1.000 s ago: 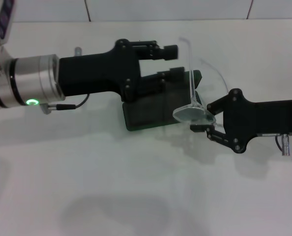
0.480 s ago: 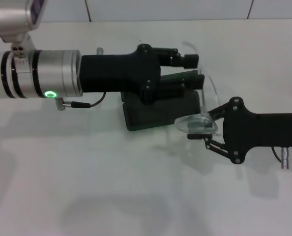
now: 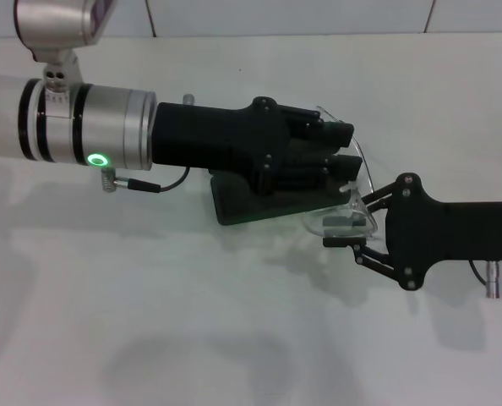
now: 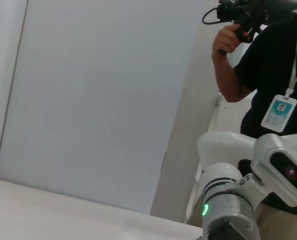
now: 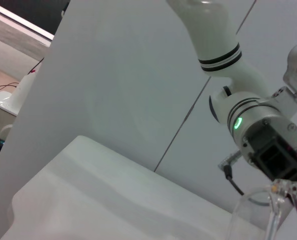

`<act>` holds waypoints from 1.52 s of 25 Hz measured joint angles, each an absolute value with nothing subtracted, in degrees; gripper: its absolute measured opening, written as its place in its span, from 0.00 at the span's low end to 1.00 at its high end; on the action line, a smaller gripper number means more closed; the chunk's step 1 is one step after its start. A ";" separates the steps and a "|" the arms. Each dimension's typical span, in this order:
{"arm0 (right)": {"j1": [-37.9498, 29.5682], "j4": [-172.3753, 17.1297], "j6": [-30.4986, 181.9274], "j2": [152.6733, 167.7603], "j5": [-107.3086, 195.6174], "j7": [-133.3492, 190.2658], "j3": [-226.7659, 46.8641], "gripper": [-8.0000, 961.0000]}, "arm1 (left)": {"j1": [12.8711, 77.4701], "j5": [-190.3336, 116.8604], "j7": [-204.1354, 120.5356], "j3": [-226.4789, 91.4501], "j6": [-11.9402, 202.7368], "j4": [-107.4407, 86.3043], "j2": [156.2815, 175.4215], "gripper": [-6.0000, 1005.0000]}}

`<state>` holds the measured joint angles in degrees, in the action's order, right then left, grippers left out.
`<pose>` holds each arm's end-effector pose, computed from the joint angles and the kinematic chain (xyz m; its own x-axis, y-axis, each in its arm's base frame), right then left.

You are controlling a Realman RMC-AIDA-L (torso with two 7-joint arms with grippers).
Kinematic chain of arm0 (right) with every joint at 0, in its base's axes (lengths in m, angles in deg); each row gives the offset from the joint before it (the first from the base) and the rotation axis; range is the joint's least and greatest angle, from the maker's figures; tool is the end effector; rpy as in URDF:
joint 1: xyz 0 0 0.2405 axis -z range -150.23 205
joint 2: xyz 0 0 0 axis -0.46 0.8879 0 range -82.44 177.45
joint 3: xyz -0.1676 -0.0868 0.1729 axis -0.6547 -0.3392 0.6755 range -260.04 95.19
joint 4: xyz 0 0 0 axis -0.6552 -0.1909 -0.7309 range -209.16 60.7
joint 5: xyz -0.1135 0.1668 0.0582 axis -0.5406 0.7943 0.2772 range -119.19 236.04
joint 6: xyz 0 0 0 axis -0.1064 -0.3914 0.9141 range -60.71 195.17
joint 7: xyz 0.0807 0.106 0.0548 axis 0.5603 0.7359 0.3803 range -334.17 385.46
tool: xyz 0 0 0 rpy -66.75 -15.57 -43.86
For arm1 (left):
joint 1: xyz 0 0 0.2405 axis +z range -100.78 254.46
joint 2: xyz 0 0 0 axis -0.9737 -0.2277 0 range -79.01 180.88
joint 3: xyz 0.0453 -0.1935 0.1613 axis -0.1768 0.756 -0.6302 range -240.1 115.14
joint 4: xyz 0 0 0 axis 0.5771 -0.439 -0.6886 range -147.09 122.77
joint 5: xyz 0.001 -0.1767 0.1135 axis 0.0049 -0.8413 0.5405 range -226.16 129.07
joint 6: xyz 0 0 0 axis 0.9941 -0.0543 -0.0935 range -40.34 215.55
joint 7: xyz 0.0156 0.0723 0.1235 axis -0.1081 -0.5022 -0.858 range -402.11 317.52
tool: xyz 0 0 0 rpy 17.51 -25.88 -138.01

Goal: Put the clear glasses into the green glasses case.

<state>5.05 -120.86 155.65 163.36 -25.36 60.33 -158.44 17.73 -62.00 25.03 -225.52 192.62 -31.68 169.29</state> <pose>0.2116 0.2988 -0.0191 0.7385 0.5310 -0.4154 0.3820 -0.8373 -0.3913 -0.1516 0.3534 -0.0303 0.7790 0.2302 0.5833 0.1572 -0.9722 0.1738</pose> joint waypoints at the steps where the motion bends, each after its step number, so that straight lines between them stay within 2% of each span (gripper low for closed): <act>1: 5.18 -120.85 155.65 163.34 -25.44 59.89 -158.46 0.13 | 17.73 -62.10 25.15 -225.52 192.61 -31.65 169.19 0.47; 15: 5.52 -120.10 155.17 163.43 -25.27 55.23 -158.55 0.13 | 15.54 -58.02 26.84 -225.52 191.80 -31.49 169.96 0.47; 26: 5.79 -119.62 155.26 163.26 -25.63 54.75 -158.20 0.13 | 14.08 -57.87 27.35 -225.52 191.34 -32.14 169.64 0.47; 34: 5.51 -119.96 164.14 163.21 -24.06 53.58 -157.67 0.13 | 20.99 -67.37 22.44 -225.52 186.56 -37.57 167.30 0.47; 38: 4.28 -119.54 169.65 163.39 -18.94 51.05 -158.11 0.13 | 23.32 -67.85 18.24 -225.52 182.53 -37.25 167.43 0.47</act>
<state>4.28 -119.54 169.65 163.39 -18.94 51.05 -158.11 23.32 -67.85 18.24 -225.52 182.53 -37.25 167.43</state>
